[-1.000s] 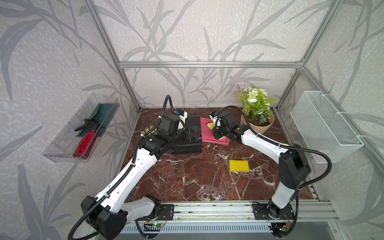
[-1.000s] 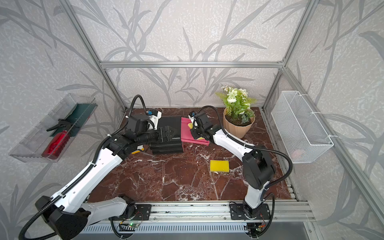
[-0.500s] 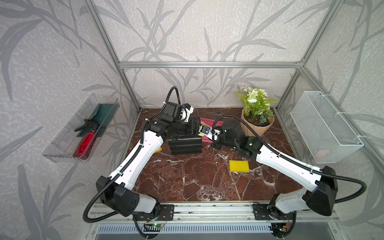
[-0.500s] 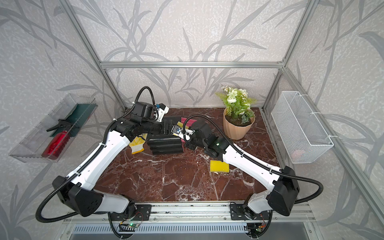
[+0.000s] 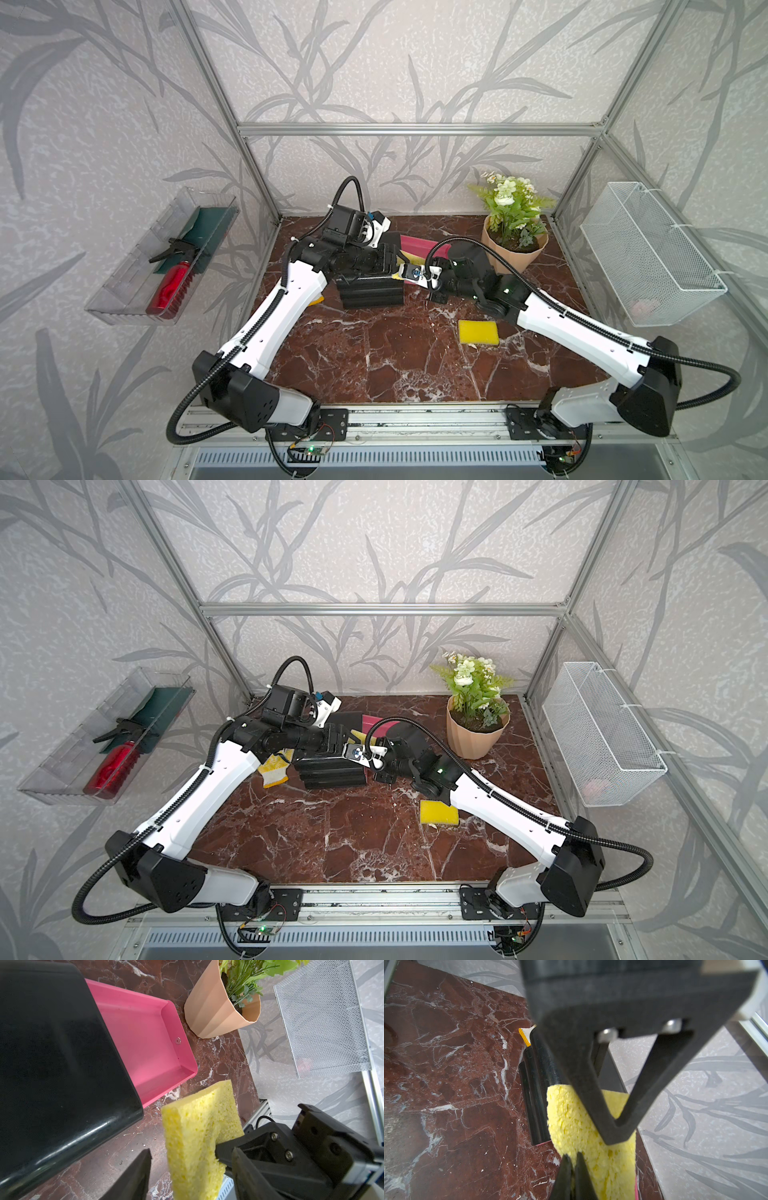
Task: Take the sponge out of the drawer
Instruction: Pick up the sponge from the drawer.
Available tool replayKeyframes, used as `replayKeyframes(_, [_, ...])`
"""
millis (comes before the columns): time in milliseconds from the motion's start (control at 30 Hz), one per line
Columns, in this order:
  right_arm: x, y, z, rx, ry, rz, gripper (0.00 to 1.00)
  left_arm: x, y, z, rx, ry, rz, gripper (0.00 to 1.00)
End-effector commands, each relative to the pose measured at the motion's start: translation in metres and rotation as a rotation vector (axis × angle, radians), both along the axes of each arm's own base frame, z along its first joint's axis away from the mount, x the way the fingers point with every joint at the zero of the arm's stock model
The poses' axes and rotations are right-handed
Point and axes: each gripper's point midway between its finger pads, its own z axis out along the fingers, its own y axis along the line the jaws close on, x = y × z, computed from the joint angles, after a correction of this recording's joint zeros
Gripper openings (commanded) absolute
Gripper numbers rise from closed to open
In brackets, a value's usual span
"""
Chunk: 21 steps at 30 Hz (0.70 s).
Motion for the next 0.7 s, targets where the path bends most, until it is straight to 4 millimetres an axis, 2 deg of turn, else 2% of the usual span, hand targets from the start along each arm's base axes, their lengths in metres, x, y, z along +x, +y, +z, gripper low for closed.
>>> replayKeyframes(0, [-0.003,0.007,0.011,-0.003,-0.023,0.04,0.07,-0.005,-0.001,0.005,0.005,0.001,-0.036,0.56])
replayKeyframes(167, [-0.003,0.013,0.017,0.011,-0.034,0.06,0.07,-0.007,-0.003,0.0,-0.004,0.027,-0.041,0.52])
replayKeyframes(267, [-0.003,0.016,0.013,-0.007,-0.029,0.068,0.06,-0.007,-0.003,-0.002,-0.007,0.032,-0.039,0.42])
replayKeyframes(467, [-0.004,0.015,0.01,-0.024,-0.028,0.068,0.06,-0.007,-0.001,-0.004,0.011,0.031,-0.035,0.4])
replayKeyframes(600, [-0.004,0.014,0.008,-0.033,-0.026,0.067,0.06,-0.008,-0.001,-0.008,0.015,0.043,-0.04,0.29])
replayKeyframes(667, [-0.004,0.014,0.007,-0.036,-0.025,0.066,0.06,-0.008,0.001,-0.011,0.026,0.046,-0.036,0.27])
